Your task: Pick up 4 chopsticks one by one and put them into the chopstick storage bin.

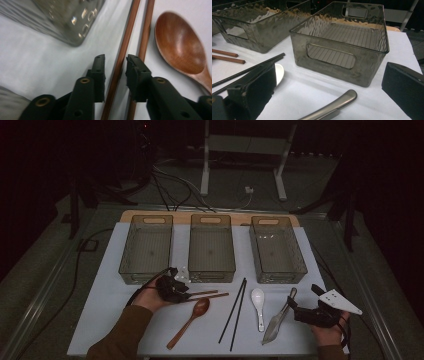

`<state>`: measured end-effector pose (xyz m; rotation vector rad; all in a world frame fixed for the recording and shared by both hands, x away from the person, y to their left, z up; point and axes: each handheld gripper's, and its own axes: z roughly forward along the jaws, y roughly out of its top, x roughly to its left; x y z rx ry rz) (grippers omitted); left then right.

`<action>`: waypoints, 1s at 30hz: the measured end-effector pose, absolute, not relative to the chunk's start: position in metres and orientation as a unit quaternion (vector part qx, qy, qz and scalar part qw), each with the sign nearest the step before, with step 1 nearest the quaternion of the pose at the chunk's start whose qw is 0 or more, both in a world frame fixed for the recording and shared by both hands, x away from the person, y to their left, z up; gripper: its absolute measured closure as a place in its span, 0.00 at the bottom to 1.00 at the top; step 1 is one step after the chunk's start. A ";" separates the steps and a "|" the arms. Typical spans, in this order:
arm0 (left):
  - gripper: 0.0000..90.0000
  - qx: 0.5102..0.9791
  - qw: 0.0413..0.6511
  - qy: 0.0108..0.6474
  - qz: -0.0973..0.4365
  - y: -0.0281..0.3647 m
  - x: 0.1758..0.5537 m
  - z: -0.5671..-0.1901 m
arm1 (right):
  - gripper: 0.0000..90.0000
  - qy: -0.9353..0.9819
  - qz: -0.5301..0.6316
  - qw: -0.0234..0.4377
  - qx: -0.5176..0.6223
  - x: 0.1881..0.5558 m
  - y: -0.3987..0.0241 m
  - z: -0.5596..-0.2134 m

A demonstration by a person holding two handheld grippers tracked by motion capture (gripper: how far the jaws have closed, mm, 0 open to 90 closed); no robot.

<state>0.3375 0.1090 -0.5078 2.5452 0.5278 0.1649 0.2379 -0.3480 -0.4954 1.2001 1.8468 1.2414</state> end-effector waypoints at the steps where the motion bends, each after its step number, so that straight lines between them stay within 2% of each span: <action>1: 0.83 0.943 0.265 0.193 0.059 0.109 0.338 -0.508 | 0.00 0.697 0.468 0.302 0.452 0.238 -0.348 -0.495; 6: 0.92 0.947 0.264 0.177 0.053 0.109 0.337 -0.508 | 0.00 0.698 0.466 0.302 0.453 0.238 -0.348 -0.496; 18: 0.95 0.952 0.256 0.163 0.039 0.110 0.338 -0.506 | 0.00 0.697 0.465 0.302 0.455 0.238 -0.349 -0.496; 30: 0.96 0.959 0.240 0.144 0.047 0.114 0.333 -0.504 | 0.00 0.698 0.462 0.300 0.458 0.239 -0.348 -0.497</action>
